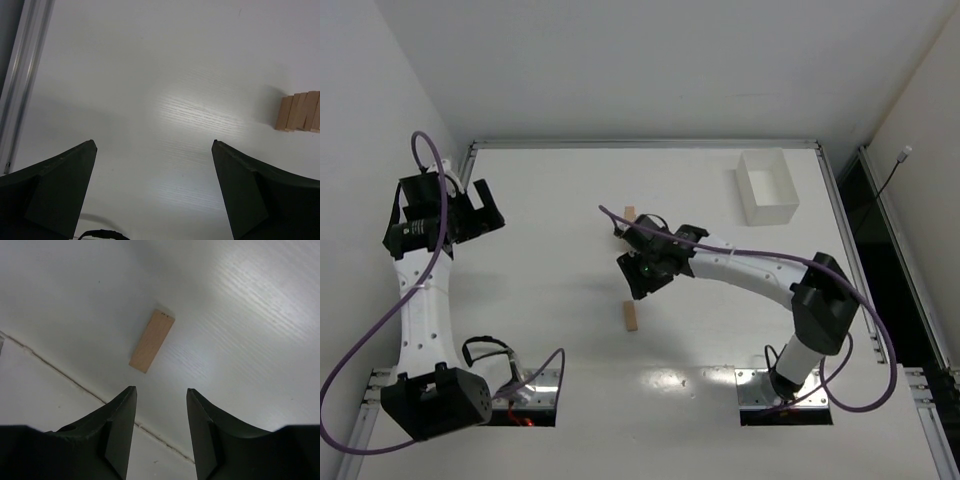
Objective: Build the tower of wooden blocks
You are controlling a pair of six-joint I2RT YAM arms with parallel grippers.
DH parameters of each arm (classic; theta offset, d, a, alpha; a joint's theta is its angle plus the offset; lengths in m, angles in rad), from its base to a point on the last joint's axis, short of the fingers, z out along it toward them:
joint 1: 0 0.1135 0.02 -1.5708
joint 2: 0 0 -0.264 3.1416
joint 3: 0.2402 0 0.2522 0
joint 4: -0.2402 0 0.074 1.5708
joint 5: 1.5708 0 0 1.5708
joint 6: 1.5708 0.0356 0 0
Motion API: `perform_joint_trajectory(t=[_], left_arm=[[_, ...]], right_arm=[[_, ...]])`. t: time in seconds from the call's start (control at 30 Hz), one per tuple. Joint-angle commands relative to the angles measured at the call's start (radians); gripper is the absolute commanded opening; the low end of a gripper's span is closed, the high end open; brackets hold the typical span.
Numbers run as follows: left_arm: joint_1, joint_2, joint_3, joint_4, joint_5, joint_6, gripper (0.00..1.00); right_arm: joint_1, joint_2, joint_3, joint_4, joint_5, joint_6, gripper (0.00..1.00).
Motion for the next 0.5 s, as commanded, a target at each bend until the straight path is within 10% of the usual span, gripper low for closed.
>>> perform_joint_trajectory(t=[0.0, 0.47], left_arm=[[-0.007, -0.03, -0.018, 0.021, -0.012, -0.004, 1.0], [-0.007, -0.07, -0.083, 0.048, -0.012, -0.013, 1.0]], right_arm=[[0.072, 0.057, 0.034, -0.046, 0.128, 0.124, 0.41], [0.106, 0.182, -0.028, 0.012, 0.056, 0.299, 0.66]])
